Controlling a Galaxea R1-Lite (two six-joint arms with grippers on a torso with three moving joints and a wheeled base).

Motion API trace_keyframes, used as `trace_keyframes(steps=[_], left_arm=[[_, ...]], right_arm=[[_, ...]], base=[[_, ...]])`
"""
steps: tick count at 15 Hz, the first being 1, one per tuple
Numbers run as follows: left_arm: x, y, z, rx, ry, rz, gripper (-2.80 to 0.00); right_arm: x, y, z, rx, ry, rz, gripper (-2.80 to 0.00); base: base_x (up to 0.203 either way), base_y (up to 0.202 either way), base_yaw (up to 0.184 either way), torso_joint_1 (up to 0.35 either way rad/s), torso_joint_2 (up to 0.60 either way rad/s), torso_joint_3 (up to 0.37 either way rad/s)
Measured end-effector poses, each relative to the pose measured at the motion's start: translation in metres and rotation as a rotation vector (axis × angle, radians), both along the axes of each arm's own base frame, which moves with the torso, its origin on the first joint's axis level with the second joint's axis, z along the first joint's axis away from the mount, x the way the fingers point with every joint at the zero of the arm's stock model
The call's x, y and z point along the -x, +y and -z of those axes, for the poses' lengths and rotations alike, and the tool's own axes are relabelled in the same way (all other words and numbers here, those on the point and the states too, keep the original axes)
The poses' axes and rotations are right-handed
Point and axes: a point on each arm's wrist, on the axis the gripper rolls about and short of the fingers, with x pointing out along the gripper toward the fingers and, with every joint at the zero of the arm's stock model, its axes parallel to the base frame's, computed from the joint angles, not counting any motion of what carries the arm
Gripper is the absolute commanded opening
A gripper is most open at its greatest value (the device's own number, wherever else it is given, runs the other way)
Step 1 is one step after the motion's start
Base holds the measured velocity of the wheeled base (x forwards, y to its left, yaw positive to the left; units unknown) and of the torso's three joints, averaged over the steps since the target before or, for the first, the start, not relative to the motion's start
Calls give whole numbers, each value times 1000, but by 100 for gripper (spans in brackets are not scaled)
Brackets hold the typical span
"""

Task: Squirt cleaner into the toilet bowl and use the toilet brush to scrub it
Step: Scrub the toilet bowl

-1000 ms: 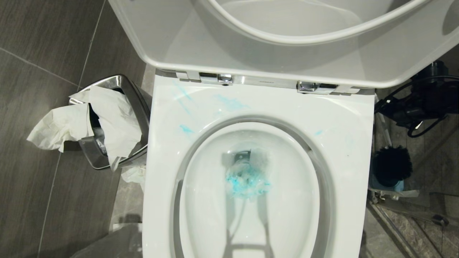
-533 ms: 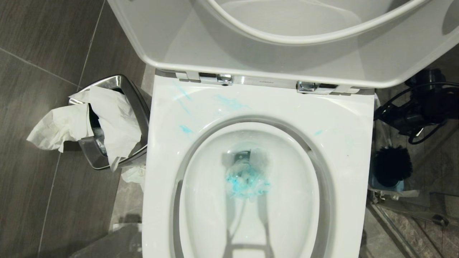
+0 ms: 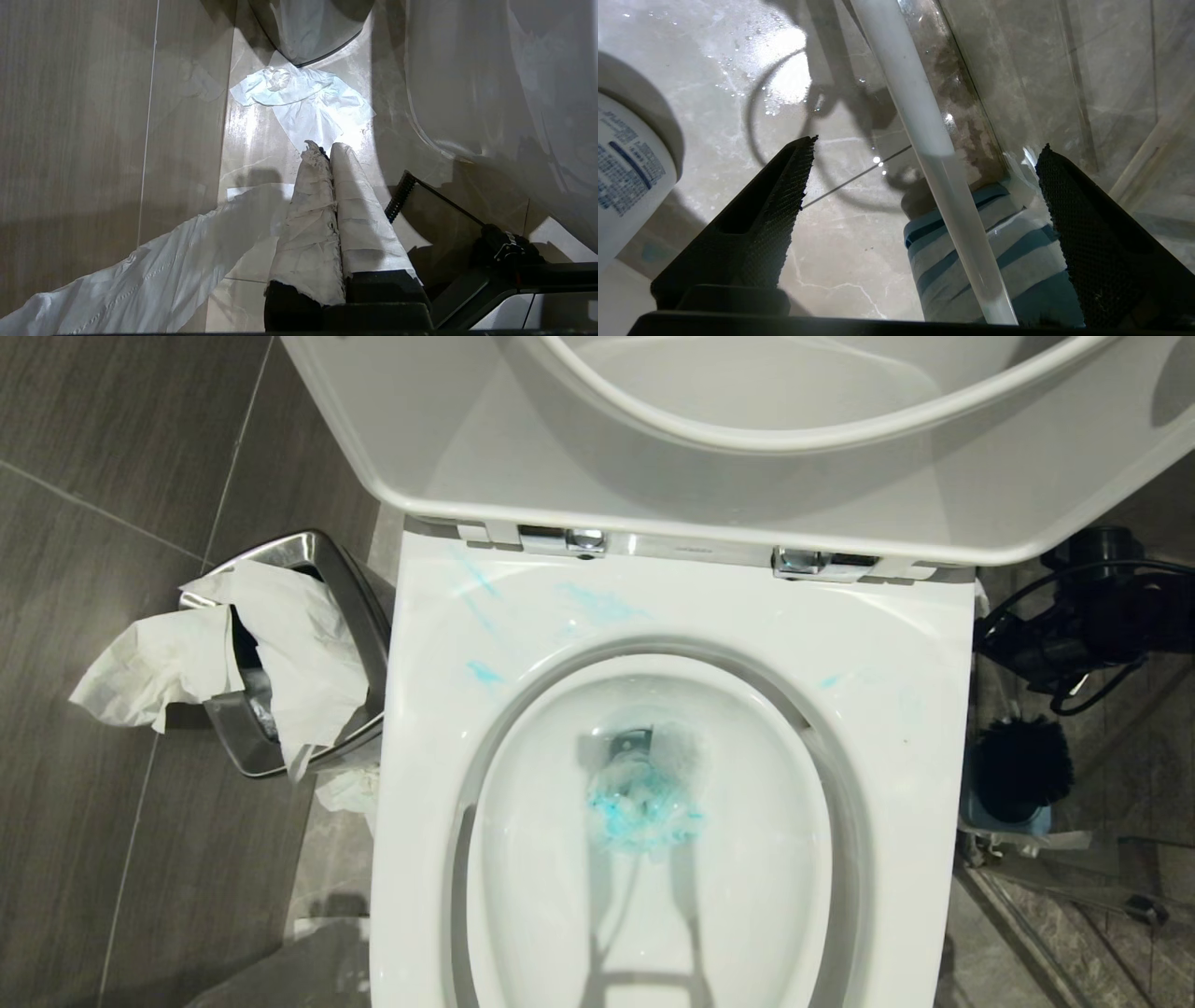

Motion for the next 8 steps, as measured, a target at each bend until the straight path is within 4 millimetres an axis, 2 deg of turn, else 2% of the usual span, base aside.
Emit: trace_keyframes(steps=[3, 8], left_arm=[[0, 0, 0, 0, 0, 0, -280], [0, 0, 0, 0, 0, 0, -280]], right_arm=[[-4, -1, 6, -3, 8, -1, 0], [-13, -3, 2, 5, -24, -5, 0]], base=[[0, 0, 0, 0, 0, 0], [0, 0, 0, 0, 0, 0]])
